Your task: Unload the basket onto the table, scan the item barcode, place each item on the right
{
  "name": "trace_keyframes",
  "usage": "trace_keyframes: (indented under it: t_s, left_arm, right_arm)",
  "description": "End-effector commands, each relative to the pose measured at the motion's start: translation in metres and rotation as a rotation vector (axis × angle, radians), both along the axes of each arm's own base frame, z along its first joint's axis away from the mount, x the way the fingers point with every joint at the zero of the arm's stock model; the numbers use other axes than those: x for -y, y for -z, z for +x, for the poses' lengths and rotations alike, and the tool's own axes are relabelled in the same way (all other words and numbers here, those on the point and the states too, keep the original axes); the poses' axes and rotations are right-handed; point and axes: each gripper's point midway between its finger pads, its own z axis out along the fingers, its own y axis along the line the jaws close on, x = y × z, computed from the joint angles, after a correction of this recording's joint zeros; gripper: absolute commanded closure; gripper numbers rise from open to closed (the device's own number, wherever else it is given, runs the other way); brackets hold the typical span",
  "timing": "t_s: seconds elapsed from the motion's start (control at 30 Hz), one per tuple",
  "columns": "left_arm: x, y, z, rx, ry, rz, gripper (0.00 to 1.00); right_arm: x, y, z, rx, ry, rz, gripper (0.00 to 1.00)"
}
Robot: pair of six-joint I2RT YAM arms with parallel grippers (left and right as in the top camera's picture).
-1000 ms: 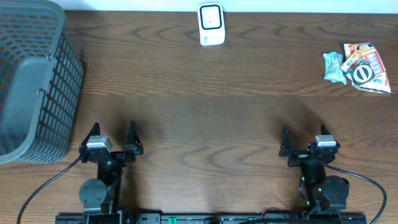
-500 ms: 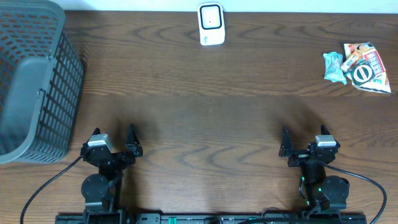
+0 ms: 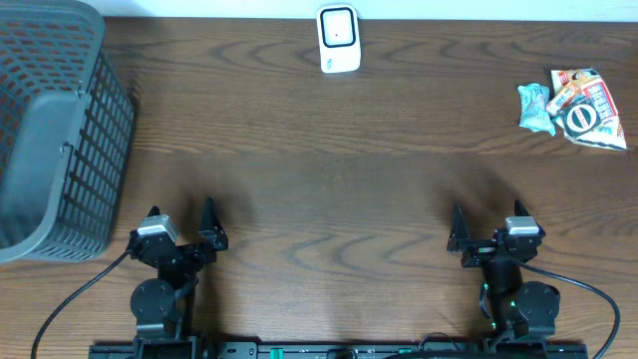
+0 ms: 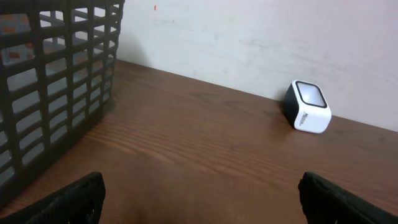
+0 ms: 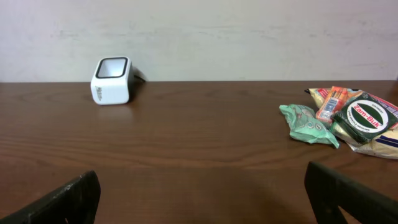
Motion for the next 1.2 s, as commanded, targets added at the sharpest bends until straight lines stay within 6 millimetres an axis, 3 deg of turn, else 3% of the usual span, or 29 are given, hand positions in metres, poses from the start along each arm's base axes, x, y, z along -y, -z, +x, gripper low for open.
trace_keyframes:
  t_s: [0.0,0.37,1.17]
  left_arm:
    - [-0.0056,0.0154,-0.0018,-0.052,-0.030,0.013,0.02]
    - [-0.0023,0.0153,-0.0016,-0.061,0.017,0.217,0.02]
    - [-0.0002,0.0154,-0.0015,-0.062,0.027,0.244,0.02]
  right_arm:
    - [0.0027,0.0000,-0.0002,0.001,0.013,0.011,0.01]
    - [0.0027,0.0000,-0.0002,0.001,0.013,0.011,0.01]
    - [0.0027,0.0000,-0.0002,0.001,0.013,0.010,0.01]
